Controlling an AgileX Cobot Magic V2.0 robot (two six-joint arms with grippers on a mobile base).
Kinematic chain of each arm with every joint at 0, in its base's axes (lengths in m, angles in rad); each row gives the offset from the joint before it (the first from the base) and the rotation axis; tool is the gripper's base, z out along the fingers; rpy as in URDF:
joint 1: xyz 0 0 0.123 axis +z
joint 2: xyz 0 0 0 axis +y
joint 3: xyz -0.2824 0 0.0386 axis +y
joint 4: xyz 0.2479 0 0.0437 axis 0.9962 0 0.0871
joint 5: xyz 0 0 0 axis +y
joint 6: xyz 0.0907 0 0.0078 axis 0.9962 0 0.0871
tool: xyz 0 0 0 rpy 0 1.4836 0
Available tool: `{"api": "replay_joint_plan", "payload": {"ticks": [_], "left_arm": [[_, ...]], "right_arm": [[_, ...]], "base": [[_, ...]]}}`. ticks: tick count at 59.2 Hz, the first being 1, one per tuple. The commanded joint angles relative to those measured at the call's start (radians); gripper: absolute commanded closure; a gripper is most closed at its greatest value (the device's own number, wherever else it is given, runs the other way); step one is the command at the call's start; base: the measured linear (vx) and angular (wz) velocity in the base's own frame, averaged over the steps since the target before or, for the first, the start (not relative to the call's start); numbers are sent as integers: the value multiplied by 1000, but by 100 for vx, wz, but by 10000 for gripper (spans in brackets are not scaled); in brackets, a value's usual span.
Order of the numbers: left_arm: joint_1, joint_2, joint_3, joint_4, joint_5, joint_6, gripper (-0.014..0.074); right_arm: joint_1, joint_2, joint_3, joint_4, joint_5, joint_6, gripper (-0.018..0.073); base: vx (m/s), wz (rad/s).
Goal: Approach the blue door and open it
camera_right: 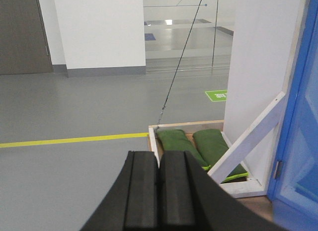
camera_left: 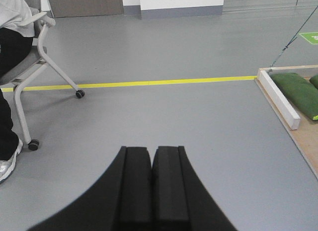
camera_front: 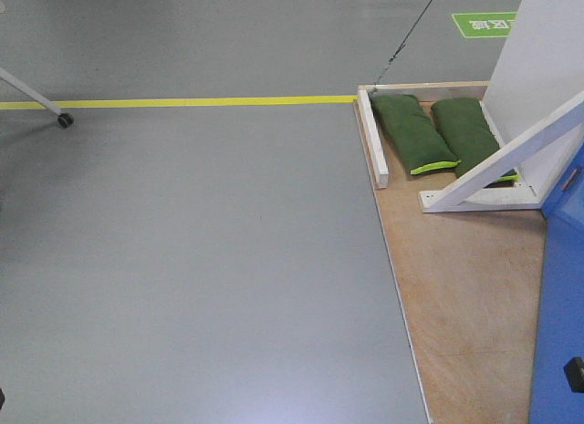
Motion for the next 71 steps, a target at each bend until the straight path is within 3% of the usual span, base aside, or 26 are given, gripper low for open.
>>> {"api": "replay_joint_plan", "payload": {"ticks": [1, 6, 31, 41, 46, 52, 71], "left_arm": [[-1, -17, -32, 1, -80, -4, 526], [-1, -17, -32, 1, -80, -4, 526], [-1, -17, -32, 1, -80, -4, 526], [-1, -17, -32, 1, -80, -4, 526], [-1, -17, -32, 1, -80, -4, 526], [-1, -17, -32, 1, -80, -4, 526], [-1, -17, -32, 1, -80, -4, 526]], "right_arm": [[2, -10, -27, -74, -91, -8, 564], [2, -10, -93, -127, -91, -8, 564], [1, 16, -551, -121, -74, -8, 564], [-111, 165, -697, -51, -70, -8, 564], [-191, 251, -756, 49, -92, -8, 564], [-320, 349, -811, 238, -143, -8, 564], [-822, 530, -912, 1106, -401, -8, 564]], "base": [[0, 0], [0, 0], [0, 0], [0, 0], [0, 0], [0, 0], [0, 0]]}}
